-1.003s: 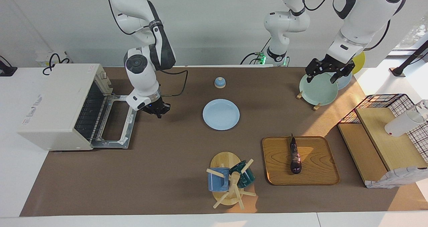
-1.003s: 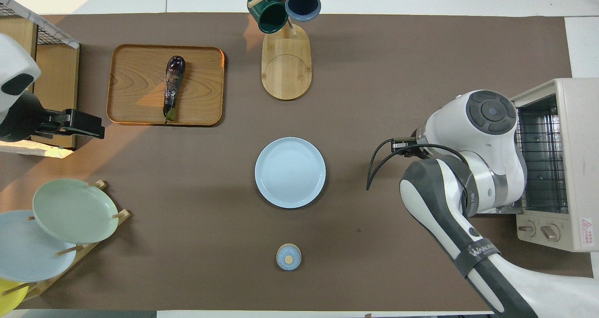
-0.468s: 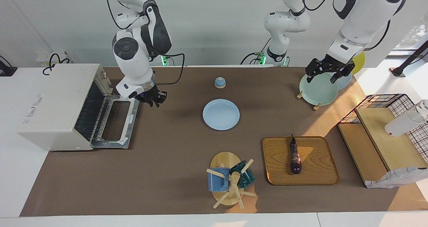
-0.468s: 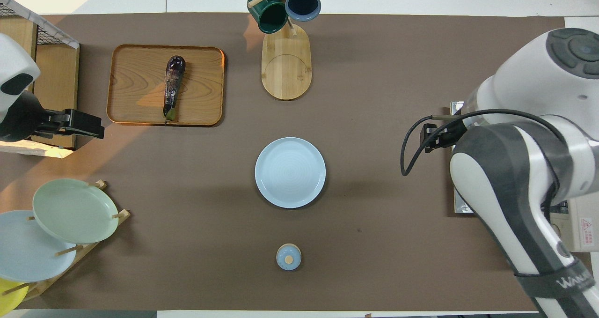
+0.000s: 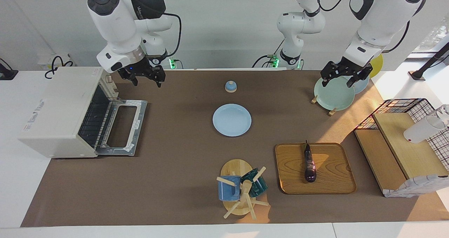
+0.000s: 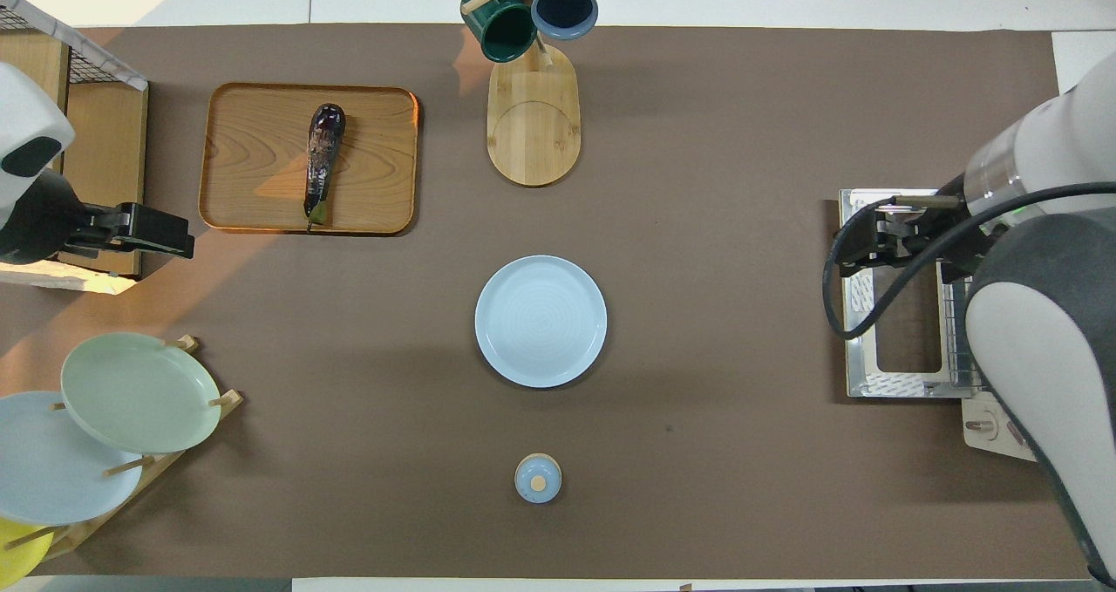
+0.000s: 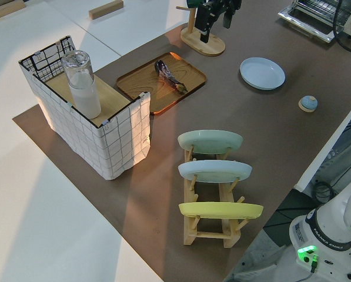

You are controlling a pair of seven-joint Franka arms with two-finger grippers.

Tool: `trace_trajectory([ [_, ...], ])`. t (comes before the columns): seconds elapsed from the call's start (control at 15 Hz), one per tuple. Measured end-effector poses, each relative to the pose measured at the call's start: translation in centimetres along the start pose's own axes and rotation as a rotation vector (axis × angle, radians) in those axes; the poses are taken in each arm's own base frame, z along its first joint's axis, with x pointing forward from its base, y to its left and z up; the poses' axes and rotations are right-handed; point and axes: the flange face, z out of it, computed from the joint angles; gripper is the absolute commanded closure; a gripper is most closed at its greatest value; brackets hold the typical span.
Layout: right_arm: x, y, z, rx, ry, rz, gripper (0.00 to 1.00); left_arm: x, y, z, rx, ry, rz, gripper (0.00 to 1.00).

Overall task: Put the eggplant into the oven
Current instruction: 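Pull the oven door down and open with the right gripper, then reach the left gripper to the eggplant on the wooden tray and grasp it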

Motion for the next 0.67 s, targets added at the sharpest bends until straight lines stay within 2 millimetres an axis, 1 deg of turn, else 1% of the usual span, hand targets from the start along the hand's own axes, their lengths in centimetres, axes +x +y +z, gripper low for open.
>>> trace_trajectory([
  [0.2, 0.3, 1.0, -0.4, -0.003, 0.001, -0.002, 0.0, 0.3, -0.1, 0.4, -0.001, 0.018, -0.022, 0.0],
  [0.33, 0.4, 1.8, -0.6, -0.001, 0.004, -0.012, 0.0, 1.2, 0.0, 1.7, -0.001, 0.037, -0.023, 0.0],
  [0.4, 0.6, 2.1, -0.6, 0.0, 0.004, -0.019, 0.0, 2.1, 0.1, 2.9, -0.001, 0.044, -0.021, 0.0],
  [0.47, 0.6, 2.2, -0.6, 0.0, 0.004, -0.023, 0.0, 3.4, 0.3, 4.6, -0.002, 0.048, -0.018, 0.0],
  [0.67, 0.6, 1.9, -0.4, -0.001, 0.0, -0.03, 0.0, 9.0, 1.5, 11.6, -0.001, 0.047, 0.018, 0.0],
])
